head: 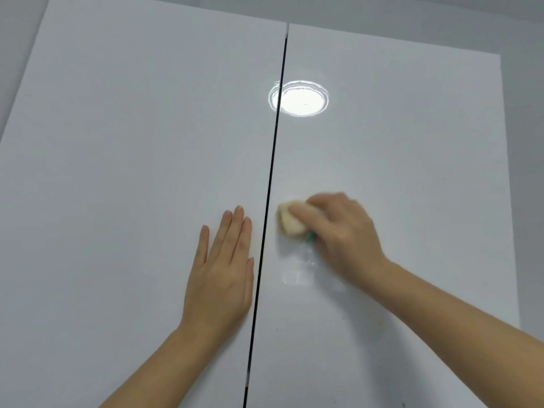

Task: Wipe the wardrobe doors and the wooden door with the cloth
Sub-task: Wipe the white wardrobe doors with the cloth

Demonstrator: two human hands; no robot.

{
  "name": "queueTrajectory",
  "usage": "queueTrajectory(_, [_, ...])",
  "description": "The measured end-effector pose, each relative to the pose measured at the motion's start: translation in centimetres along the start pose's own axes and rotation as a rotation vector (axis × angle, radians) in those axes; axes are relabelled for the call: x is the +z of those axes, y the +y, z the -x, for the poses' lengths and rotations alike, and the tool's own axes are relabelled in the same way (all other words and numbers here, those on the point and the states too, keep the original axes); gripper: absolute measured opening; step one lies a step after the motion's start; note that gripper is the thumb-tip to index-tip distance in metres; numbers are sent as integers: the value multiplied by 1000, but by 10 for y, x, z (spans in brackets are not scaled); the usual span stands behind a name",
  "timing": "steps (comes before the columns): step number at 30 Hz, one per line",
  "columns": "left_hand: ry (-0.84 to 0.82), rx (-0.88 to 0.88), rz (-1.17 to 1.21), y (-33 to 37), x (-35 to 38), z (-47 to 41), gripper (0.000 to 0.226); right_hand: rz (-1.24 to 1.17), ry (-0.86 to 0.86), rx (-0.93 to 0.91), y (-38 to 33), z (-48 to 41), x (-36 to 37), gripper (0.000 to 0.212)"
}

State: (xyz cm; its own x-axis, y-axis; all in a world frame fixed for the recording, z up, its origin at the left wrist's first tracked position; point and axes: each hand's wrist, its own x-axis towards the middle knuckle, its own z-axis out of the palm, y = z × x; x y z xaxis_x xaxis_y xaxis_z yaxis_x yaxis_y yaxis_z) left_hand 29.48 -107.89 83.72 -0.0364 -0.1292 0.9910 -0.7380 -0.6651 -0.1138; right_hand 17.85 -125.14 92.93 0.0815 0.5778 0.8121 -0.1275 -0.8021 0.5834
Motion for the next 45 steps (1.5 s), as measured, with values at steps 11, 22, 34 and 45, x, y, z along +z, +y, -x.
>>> queueTrajectory(11, [-11, -50, -36, 13, 6, 8, 54, -52, -105, -168, -23, 83, -18, 43])
queueTrajectory(22, [-31, -51, -32, 13, 5, 8, 54, -58, -176, 161, -7, 83, -28, 36])
queueTrajectory(34, [10, -170, 29, 29, 4, 7, 59, -34, -53, 258, 34, 75, -37, 47])
queueTrajectory(45, [41, -201, 18, 36, 9, 9, 56, -42, -75, 291, 75, 93, -59, 48])
